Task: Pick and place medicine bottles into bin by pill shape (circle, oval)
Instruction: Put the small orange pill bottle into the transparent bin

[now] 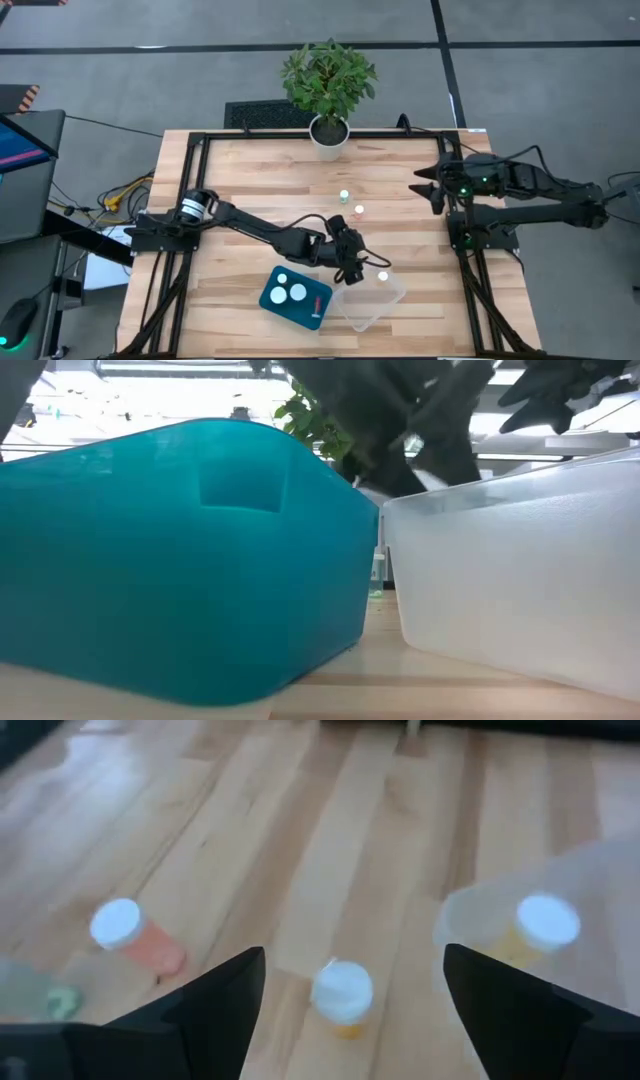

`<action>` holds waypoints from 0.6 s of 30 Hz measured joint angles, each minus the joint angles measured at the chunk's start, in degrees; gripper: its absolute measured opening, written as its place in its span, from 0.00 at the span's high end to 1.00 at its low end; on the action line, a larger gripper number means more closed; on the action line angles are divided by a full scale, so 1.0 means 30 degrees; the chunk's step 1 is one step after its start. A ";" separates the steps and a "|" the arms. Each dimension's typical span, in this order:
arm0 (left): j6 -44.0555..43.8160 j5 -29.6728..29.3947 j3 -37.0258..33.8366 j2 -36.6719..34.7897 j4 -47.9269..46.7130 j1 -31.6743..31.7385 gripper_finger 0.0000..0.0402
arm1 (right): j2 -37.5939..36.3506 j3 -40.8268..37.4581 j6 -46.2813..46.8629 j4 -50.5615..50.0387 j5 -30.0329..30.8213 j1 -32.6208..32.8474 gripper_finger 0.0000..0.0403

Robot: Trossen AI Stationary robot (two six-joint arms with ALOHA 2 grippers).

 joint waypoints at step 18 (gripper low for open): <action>0.3265 0.3799 -0.2162 0.0277 0.3436 0.1575 0.27 | -0.0012 0.0000 0.0648 0.0030 0.0474 0.0000 0.33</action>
